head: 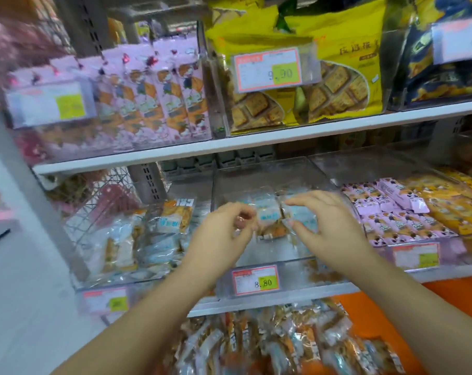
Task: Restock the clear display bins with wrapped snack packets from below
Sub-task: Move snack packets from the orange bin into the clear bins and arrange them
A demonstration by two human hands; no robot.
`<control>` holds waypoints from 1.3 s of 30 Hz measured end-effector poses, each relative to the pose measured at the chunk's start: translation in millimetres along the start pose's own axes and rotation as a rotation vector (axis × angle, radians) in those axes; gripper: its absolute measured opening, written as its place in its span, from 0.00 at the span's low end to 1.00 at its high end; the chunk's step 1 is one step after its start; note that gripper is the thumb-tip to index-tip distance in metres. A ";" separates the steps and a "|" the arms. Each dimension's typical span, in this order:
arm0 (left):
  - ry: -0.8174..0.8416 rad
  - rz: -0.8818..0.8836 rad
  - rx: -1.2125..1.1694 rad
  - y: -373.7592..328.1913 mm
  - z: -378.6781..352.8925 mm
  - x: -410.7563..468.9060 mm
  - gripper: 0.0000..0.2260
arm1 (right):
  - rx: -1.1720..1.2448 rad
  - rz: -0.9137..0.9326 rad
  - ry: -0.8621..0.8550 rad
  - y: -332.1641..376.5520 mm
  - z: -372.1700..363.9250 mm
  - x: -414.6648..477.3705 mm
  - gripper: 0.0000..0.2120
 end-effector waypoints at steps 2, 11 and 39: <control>-0.051 0.010 0.050 20.9 22.1 -26.6 0.06 | 0.024 0.043 0.075 30.6 -21.5 4.6 0.13; -0.250 0.337 0.120 154.0 99.4 -100.3 0.06 | 0.134 0.156 0.357 144.5 -129.1 33.3 0.17; 0.087 0.726 -1.497 159.2 98.3 -122.0 0.20 | 0.148 0.632 0.173 165.6 -173.9 9.8 0.23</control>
Point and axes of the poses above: each hand's wrist, its own x-axis towards the middle knuckle, its own z-axis out of the back of the hand, y = z × x, the point moved 3 cm from there along x, towards the middle knuckle, and after that the axes turned 12 degrees about x, right-handed, at the moved point
